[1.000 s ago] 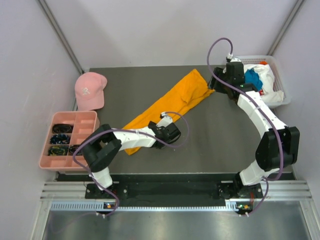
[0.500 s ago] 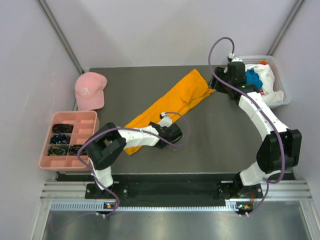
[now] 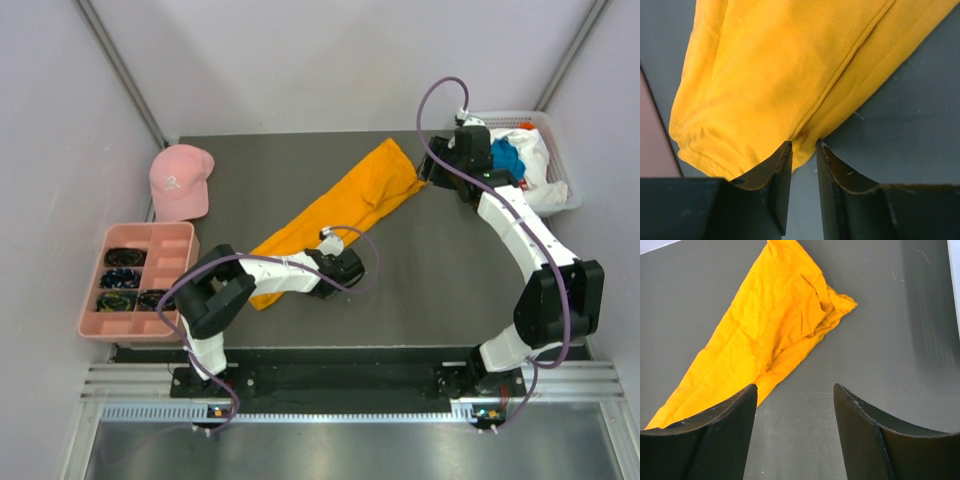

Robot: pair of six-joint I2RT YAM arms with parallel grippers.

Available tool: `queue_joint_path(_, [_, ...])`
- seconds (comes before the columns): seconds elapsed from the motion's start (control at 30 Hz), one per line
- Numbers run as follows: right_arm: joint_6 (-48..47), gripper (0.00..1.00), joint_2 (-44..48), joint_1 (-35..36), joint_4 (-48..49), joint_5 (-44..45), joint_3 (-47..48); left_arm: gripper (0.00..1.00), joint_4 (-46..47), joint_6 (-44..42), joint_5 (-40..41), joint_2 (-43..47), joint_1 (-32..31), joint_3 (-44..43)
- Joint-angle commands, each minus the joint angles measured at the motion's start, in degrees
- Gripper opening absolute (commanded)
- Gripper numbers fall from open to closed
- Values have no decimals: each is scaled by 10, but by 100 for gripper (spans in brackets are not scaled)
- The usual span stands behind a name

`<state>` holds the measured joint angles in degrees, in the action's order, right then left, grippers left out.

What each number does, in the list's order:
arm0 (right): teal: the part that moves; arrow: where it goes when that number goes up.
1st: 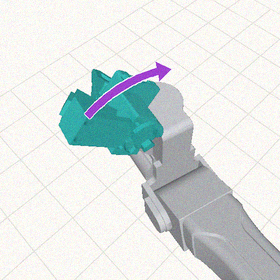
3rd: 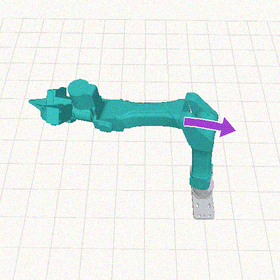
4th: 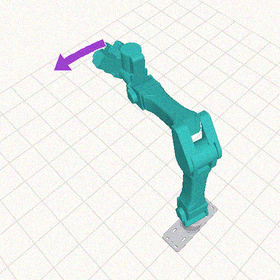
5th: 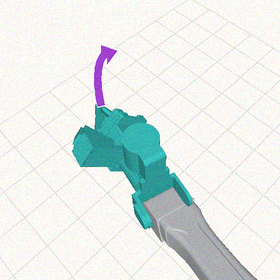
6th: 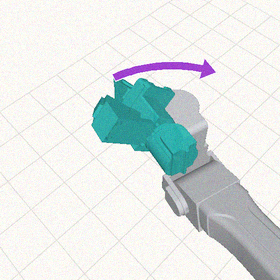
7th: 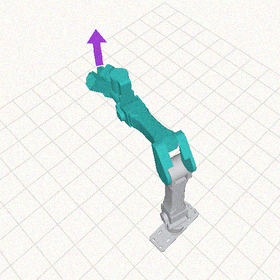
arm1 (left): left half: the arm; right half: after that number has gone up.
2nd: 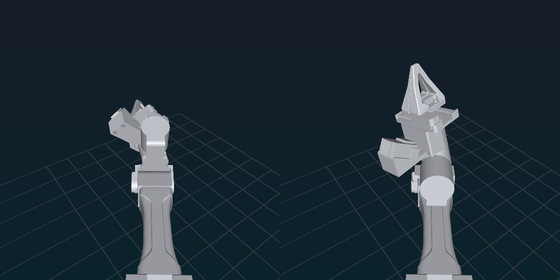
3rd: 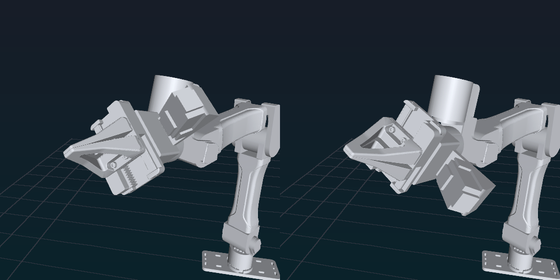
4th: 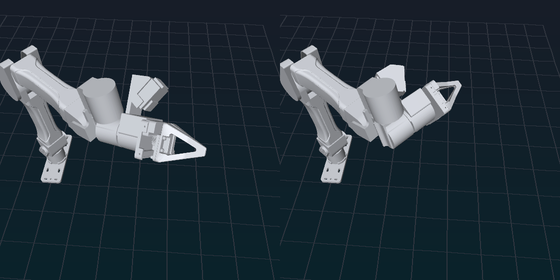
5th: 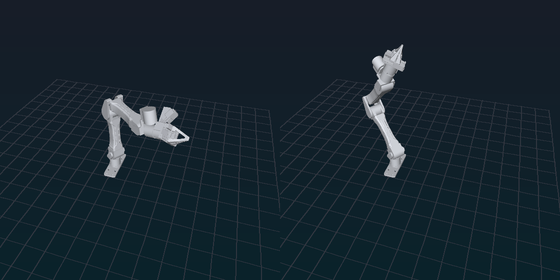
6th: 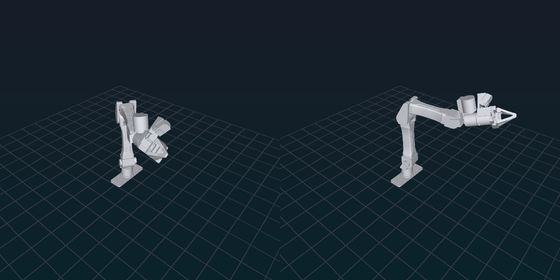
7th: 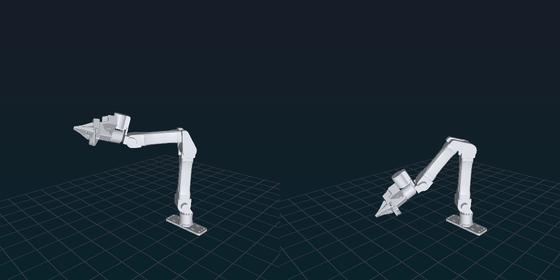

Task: Fold and stack the t-shirts
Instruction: Rotate the tshirt 90 degrees

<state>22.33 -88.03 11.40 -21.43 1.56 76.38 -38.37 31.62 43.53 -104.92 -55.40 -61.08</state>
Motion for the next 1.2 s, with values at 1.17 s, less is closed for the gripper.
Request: queue_joint_path(1.17, [-3, 64, 53, 5, -5, 4, -18, 0, -72, -21, -124, -83, -161, -121])
